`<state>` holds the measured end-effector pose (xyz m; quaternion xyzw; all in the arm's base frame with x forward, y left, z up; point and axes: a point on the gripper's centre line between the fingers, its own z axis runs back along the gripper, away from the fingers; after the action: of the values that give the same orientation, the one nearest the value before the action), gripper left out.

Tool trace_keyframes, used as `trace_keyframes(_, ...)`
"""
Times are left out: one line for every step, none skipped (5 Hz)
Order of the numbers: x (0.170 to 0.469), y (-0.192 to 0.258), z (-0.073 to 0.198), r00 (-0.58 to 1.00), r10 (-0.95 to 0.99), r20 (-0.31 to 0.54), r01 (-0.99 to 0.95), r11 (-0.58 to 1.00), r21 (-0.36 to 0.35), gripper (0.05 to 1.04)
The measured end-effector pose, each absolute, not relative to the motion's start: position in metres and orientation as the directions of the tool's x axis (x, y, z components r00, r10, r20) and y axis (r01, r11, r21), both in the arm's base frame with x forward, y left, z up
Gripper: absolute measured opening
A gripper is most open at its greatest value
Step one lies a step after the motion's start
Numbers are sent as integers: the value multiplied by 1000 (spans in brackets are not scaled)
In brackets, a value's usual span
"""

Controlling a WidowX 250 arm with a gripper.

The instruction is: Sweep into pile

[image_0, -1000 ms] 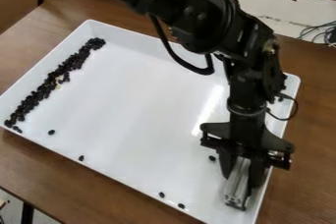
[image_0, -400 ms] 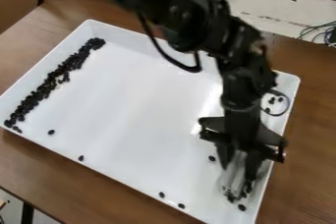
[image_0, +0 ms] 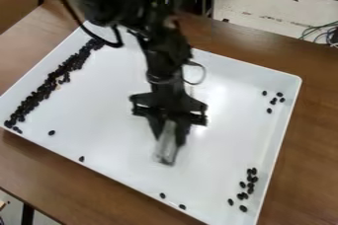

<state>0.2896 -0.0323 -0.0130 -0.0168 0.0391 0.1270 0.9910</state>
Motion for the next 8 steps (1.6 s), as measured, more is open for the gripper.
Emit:
trace_keyframes(288,18,-14,966,247,-79,-249,968,-11,351)
trace_keyframes(277,71,-13,967,232,-102,-230,973,32,351)
trace_keyframes(268,124,-9,970,210,-119,-205,977,50,351)
trace_keyframes(264,163,-6,974,158,-165,-149,987,68,351)
trace_keyframes(265,163,-3,978,135,-158,-126,990,69,351)
trace_keyframes(263,153,-3,981,106,-164,-99,994,54,351)
trace_keyframes(268,122,0,982,122,-145,-129,991,-44,351)
trace_keyframes(277,77,11,989,92,-117,-100,993,-67,351)
